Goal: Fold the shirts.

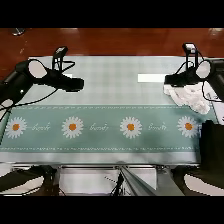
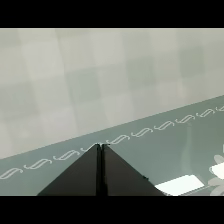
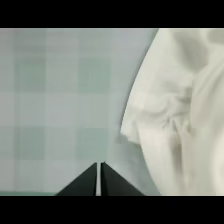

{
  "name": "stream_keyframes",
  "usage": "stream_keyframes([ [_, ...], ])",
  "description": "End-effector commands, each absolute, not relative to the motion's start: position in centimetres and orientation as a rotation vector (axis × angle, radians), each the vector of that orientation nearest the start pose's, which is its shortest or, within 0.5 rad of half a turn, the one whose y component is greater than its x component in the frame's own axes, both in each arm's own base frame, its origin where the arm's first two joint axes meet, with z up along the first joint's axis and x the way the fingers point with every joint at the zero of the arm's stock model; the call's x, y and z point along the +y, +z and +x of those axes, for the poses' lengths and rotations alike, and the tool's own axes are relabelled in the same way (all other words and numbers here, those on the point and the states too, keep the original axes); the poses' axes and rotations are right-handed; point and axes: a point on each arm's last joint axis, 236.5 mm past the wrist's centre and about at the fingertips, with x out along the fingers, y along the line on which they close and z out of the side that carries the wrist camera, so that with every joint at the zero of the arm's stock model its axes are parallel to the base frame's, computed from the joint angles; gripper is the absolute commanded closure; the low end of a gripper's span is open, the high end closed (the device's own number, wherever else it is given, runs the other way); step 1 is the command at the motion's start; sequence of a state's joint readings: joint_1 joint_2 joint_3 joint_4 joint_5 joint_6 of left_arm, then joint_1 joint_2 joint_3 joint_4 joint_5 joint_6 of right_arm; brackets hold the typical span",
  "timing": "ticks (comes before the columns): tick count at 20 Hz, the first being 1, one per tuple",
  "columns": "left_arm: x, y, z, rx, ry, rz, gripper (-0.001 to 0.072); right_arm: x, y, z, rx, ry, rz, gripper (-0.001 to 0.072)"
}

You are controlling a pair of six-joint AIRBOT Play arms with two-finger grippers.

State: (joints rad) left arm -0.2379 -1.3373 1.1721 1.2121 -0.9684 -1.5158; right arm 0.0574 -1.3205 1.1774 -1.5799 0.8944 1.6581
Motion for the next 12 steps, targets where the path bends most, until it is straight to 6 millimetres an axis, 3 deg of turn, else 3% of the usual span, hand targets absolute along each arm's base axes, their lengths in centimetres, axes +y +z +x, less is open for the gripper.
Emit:
stream_keyframes([
  [1, -16.8, 0.3, 40.7, 1.161, -0.377, -0.169, 0.0689, 1.3, 5.4, 48.5, 0.816, -0.016, -0.021, 0.0092],
  [3, -16.8, -0.7, 40.8, 1.183, -0.374, -0.168, 0.0689, 0.0, 7.1, 50.1, 0.722, -0.051, -0.08, 0.0082],
  [6, -16.5, -1.5, 41.4, 1.178, -0.373, -0.149, 0.0689, -4.7, 8.7, 51.1, 0.635, -0.18, -0.009, 0.0082],
  [8, -16.2, -1.8, 41.8, 1.171, -0.365, -0.148, 0.0689, -9.2, 7.7, 50.7, 0.65, -0.279, 0.066, 0.0082],
  [10, -16.1, -1.9, 42.0, 1.162, -0.361, -0.14, 0.0683, -13.0, 5.0, 49.6, 0.718, -0.361, 0.12, 0.0083],
  [11, -16.0, -1.9, 42.2, 1.153, -0.367, -0.121, 0.0561, -14.5, 3.4, 48.9, 0.76, -0.396, 0.153, 0.0082],
  [12, -15.9, -1.9, 42.3, 1.146, -0.366, -0.106, 0.0193, -15.7, 1.6, 48.2, 0.808, -0.421, 0.186, 0.0082],
])
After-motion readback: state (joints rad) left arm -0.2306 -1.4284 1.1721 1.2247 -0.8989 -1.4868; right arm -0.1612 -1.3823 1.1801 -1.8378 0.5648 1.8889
